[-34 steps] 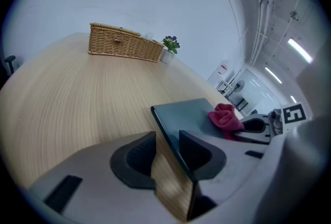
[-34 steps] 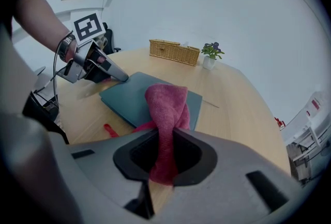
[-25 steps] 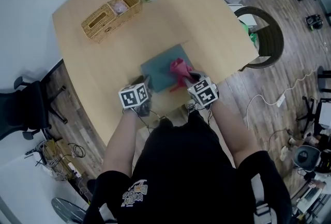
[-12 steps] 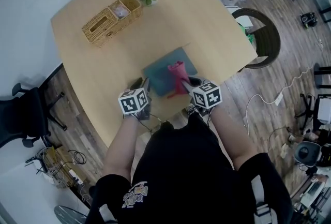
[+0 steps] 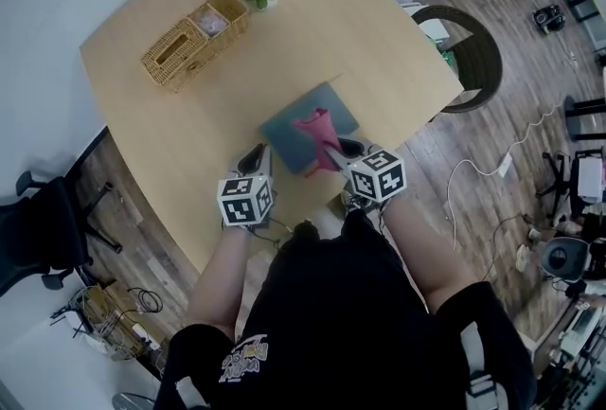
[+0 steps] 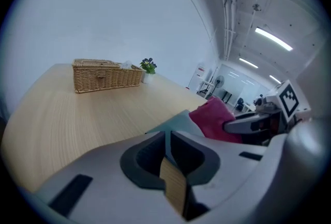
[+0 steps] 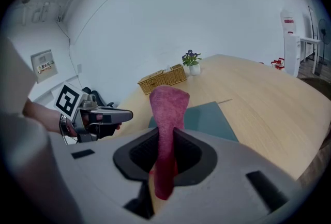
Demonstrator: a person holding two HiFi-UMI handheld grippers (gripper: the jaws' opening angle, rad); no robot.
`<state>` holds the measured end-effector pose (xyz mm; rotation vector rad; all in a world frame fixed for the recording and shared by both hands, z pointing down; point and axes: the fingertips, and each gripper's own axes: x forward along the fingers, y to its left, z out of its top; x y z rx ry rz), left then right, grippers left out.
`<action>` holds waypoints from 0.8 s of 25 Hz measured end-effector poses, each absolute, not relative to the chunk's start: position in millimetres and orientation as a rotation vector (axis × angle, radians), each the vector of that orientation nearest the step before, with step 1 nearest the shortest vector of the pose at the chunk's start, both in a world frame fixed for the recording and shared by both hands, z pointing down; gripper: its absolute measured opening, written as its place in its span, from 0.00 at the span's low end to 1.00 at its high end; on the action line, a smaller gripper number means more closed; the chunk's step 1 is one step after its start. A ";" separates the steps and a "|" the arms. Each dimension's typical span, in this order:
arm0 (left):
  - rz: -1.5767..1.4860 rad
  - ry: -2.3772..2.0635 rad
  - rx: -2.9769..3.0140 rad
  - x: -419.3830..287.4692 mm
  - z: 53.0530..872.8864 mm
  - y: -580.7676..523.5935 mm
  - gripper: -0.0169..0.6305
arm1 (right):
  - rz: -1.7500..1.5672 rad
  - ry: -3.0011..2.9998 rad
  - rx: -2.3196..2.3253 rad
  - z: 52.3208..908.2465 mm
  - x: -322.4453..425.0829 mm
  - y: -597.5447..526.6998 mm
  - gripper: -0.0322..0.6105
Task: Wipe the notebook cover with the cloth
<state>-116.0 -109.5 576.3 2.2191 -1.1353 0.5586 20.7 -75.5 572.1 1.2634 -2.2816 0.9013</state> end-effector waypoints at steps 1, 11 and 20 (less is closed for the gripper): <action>0.564 -1.127 2.238 -113.6 573.6 -107.7 0.07 | 0.896 -2.289 1.270 568.7 20.2 -75.7 0.16; 0.457 -1.089 2.280 -80.7 540.8 -76.2 0.06 | 0.852 -2.389 1.240 536.3 32.1 -60.4 0.16; 0.435 -1.211 2.261 -43.8 518.5 -25.2 0.06 | 0.809 -2.524 1.147 515.0 71.8 -19.8 0.16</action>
